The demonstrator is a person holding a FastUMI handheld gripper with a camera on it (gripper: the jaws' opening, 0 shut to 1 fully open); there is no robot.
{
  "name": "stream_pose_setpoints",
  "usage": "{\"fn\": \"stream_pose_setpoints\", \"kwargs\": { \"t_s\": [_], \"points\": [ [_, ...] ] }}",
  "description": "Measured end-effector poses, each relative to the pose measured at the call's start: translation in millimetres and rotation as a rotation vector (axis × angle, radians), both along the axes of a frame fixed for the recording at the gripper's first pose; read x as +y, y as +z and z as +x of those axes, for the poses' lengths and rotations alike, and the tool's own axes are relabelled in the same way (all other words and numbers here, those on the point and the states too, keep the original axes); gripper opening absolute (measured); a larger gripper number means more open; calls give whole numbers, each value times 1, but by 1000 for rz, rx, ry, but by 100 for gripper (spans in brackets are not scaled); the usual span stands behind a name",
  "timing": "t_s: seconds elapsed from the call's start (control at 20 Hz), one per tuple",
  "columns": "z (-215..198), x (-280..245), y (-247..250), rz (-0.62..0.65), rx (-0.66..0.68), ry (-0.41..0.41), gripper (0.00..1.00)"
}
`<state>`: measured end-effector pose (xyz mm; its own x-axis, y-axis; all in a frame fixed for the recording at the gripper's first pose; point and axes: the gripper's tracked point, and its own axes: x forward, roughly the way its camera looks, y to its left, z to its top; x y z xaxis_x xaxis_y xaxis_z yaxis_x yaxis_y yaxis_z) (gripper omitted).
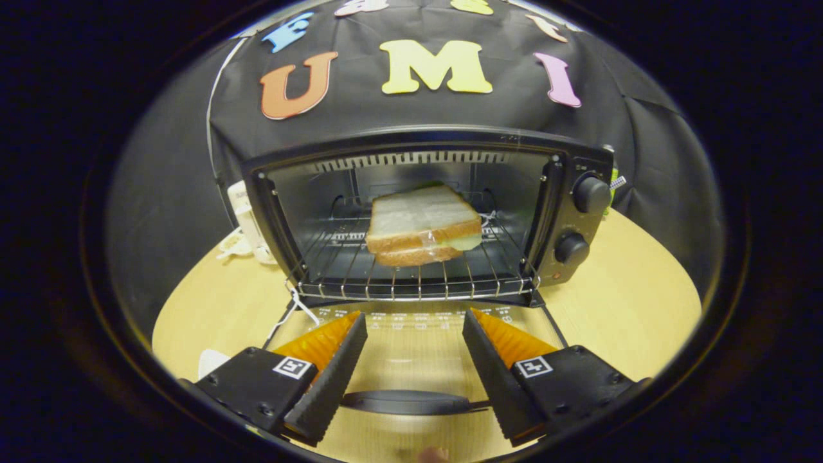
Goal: Open the toaster oven, put the food inside, and close the toaster oven door.
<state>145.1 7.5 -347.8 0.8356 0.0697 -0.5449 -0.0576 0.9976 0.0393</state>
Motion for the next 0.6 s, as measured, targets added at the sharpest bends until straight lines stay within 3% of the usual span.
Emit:
{"fn": "stream_pose_setpoints", "kwargs": {
  "t_s": [0.35,0.6],
  "points": [
    [-56,2,15,24,-70,-29,99],
    [-85,2,-8,-67,-28,-22,99]
  ]
}}
